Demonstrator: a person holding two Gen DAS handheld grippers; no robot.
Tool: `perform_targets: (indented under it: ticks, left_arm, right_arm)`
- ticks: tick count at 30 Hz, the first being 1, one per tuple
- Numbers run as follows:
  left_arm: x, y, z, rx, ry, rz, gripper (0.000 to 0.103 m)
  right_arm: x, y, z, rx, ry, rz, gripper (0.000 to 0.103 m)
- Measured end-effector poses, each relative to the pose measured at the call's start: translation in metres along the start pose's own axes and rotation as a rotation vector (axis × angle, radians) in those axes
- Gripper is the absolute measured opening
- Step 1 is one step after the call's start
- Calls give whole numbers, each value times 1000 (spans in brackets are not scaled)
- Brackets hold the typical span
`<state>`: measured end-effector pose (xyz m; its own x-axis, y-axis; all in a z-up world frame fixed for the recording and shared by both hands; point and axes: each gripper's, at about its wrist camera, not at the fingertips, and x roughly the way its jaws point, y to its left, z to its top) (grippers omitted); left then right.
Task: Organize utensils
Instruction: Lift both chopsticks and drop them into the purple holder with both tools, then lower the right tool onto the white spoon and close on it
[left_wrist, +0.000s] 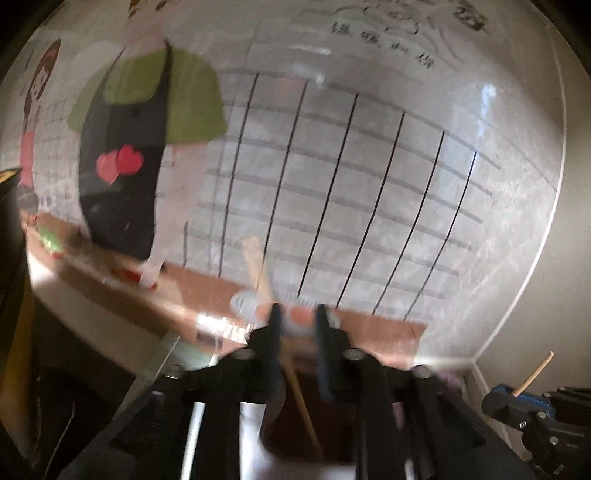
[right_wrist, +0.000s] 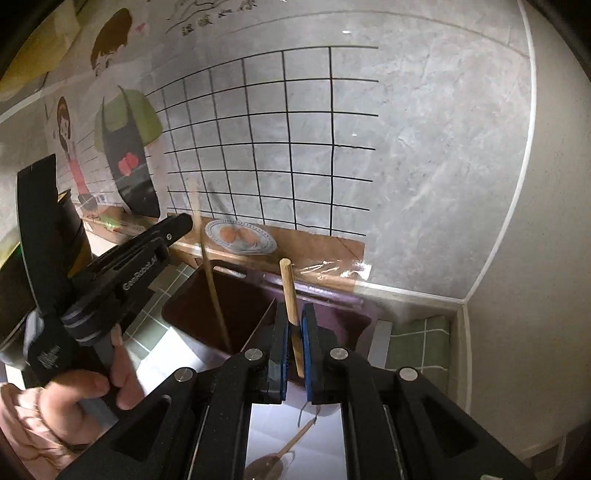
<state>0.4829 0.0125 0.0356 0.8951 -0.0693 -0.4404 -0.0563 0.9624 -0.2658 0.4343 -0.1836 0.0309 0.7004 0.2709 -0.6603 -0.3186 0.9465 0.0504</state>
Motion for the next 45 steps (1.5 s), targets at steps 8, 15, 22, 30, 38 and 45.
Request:
perform_targets:
  ticks: [8, 15, 22, 30, 38, 45]
  left_arm:
    - [-57, 13, -34, 20, 178, -4, 60]
    - [-112, 33, -86, 100, 340, -74, 60]
    - [-155, 67, -135, 145, 459, -38, 60]
    - [-177, 91, -164, 125, 565, -45, 61]
    - [-184, 112, -175, 76, 607, -10, 63]
    - [-172, 108, -179, 41, 639, -34, 63]
  right_arm:
    - [-44, 2, -29, 34, 9, 0, 31]
    - [-69, 33, -75, -9, 51, -47, 55]
    - [-56, 73, -118, -71, 127, -85, 87]
    - [-21, 84, -146, -41, 226, 12, 56]
    - [-15, 66, -155, 11, 275, 46, 31]
    - [-47, 64, -177, 9, 288, 103, 31]
